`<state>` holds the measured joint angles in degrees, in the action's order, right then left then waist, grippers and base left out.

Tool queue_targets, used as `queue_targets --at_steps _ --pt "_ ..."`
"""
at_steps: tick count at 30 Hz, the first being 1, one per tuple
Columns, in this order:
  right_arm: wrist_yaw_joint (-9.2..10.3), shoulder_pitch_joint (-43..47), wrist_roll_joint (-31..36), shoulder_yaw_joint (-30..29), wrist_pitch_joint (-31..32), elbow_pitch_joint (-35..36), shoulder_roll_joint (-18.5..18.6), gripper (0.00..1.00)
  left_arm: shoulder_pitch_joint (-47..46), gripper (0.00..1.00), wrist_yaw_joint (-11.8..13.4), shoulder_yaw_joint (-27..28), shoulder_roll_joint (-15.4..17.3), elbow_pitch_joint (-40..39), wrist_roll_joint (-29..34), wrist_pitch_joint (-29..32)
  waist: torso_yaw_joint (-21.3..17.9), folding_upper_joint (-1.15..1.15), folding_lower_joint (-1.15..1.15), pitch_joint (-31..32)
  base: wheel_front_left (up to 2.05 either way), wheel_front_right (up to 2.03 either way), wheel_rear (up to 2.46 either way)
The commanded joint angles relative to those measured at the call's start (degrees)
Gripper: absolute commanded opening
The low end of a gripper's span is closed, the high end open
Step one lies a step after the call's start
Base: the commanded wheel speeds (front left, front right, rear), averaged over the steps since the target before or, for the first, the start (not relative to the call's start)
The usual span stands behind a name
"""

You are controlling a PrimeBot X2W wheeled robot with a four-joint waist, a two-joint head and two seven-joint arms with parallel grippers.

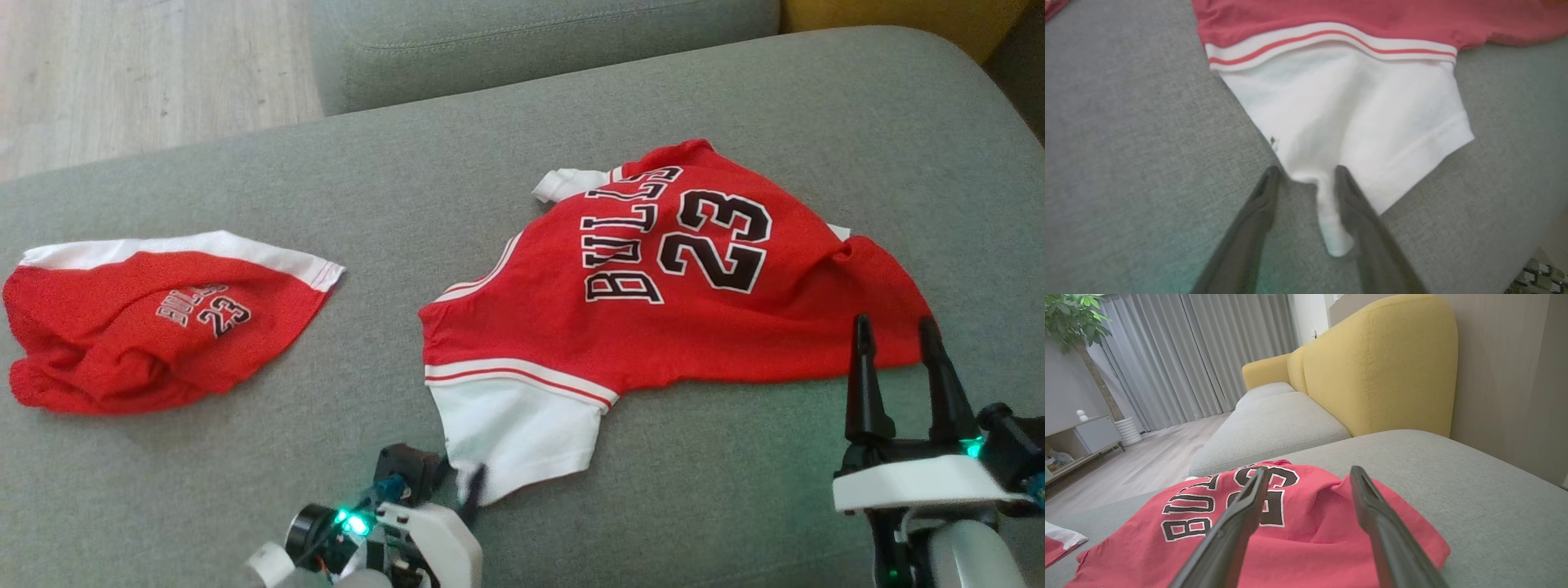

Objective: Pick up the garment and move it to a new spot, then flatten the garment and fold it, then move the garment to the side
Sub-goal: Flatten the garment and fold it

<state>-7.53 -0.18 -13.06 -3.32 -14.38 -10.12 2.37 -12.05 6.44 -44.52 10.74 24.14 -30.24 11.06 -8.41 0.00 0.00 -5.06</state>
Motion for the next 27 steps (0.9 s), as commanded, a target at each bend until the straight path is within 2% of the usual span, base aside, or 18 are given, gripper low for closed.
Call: queue_targets --at_steps 1,7,16,17,23,27 --pt "0.04 -2.2 0.0 1.0 -0.6 1.5 0.5 1.0 -1.1 0.0 -0.8 0.3 0.7 -0.4 -0.5 1.2 -0.1 0.0 0.0 0.0 0.0 0.0 0.0" --pt "0.04 -2.1 0.2 0.0 -0.6 1.1 0.5 1.0 -1.5 0.0 -0.1 1.7 1.2 -2.4 -0.7 -1.7 0.1 0.0 0.0 0.5 0.0 0.0 0.0" --pt "0.04 -2.2 1.4 -2.0 -0.6 -1.1 0.5 1.0 -3.2 0.0 2.1 7.1 1.3 -7.6 -0.3 -14.1 1.3 0.0 0.0 1.2 0.0 0.0 0.0" --pt "0.04 -2.2 1.4 -2.0 -0.6 -1.1 0.5 1.0 -3.2 0.0 2.1 7.1 1.3 -7.6 -0.3 -14.1 1.3 0.0 0.0 1.2 0.0 0.0 0.0" --pt "0.04 -2.8 2.1 -4.3 -0.6 -7.1 0.5 1.0 -3.8 0.0 3.7 9.8 0.9 -9.9 0.3 -21.5 1.8 0.0 0.0 1.2 0.0 0.0 0.0" --pt "0.04 -4.3 2.1 -6.4 0.5 -12.1 0.5 1.0 -3.8 0.0 3.9 10.2 0.7 -10.3 0.7 -23.3 2.0 0.0 0.0 1.0 0.0 0.0 0.0"
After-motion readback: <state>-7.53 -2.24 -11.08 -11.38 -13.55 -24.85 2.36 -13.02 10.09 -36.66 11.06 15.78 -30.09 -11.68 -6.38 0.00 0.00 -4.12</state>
